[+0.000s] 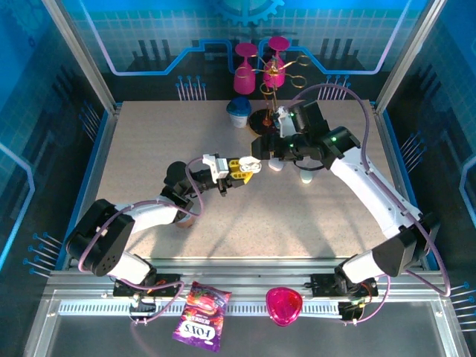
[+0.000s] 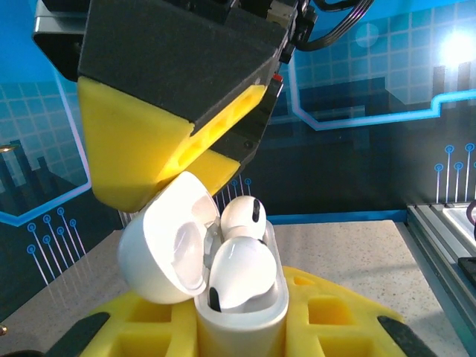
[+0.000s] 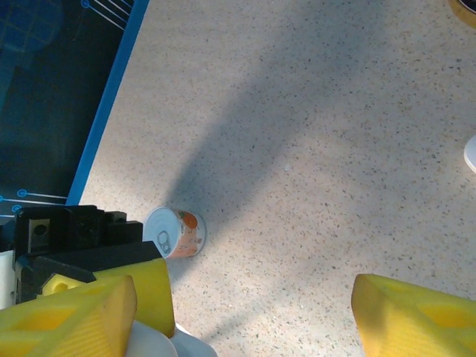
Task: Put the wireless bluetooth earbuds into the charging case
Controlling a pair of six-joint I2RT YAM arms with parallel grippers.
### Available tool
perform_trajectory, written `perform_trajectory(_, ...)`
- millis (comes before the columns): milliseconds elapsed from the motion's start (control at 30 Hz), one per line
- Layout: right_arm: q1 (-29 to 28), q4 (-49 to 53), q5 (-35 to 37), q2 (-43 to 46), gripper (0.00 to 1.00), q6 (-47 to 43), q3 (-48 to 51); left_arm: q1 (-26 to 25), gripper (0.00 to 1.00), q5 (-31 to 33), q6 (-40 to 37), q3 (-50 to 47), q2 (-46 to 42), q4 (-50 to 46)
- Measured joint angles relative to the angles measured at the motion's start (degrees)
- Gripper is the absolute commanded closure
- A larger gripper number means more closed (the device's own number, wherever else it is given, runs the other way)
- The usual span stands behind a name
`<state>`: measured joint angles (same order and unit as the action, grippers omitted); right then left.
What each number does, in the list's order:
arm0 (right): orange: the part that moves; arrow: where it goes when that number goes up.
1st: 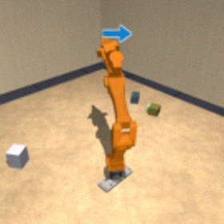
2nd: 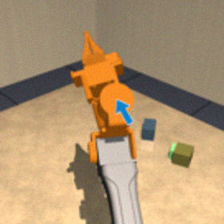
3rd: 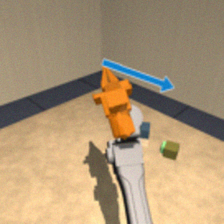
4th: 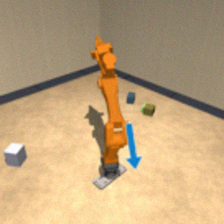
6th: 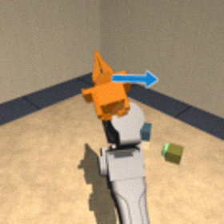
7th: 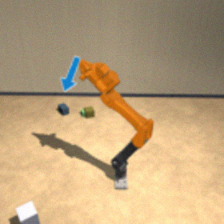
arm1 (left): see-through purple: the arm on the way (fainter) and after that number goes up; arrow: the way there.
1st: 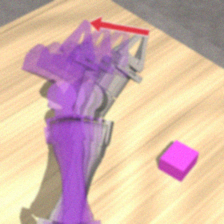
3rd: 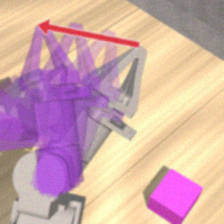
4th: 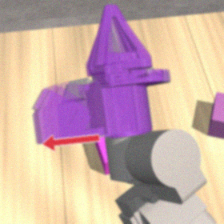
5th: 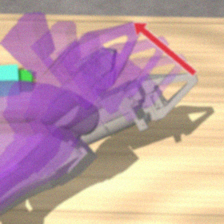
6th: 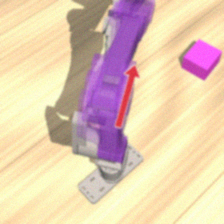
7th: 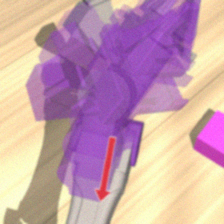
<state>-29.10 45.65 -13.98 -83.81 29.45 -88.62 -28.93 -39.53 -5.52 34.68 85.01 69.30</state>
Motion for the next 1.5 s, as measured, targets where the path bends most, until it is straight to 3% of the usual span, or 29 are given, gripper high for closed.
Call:
perform_trajectory(433,-3.67,4.07,1.57,3.63,0.23,-4.59,0.66,0.17,1.0,2.29,1.11,0.26,0.0,-3.04)
perform_trajectory(800,-4.26,-6.1,0.87,17.7,0.27,-16.52,12.11,2.23,0.95,-2.58,7.8,3.08,-0.28,-9.07)
perform_trajectory(933,-4.35,-8.44,1.33,19.65,0.27,-21.57,14.47,2.75,0.95,-1.79,7.54,7.93,-0.55,-22.43)
perform_trajectory(1233,-7.39,-11.26,2.19,20.39,0.2,-26.6,20.09,4.07,0.95,8.72,5.2,23.65,4.11,-57.79)
perform_trajectory(1300,-8.02,-11.43,3.39,20.39,0.17,-27.23,20.87,4.79,0.95,10.27,5.86,27.08,7.45,-63.65)
perform_trajectory(1367,-8.35,-11.89,5.01,20.39,0.03,-27.91,21.68,5.51,0.95,11.74,7.21,29.79,10.97,-68.94)
perform_trajectory(1500,-8.44,-14.56,8.41,20.46,0.0,-28.92,24.9,6.34,0.95,14.1,10.21,33.05,16.9,-76.26)
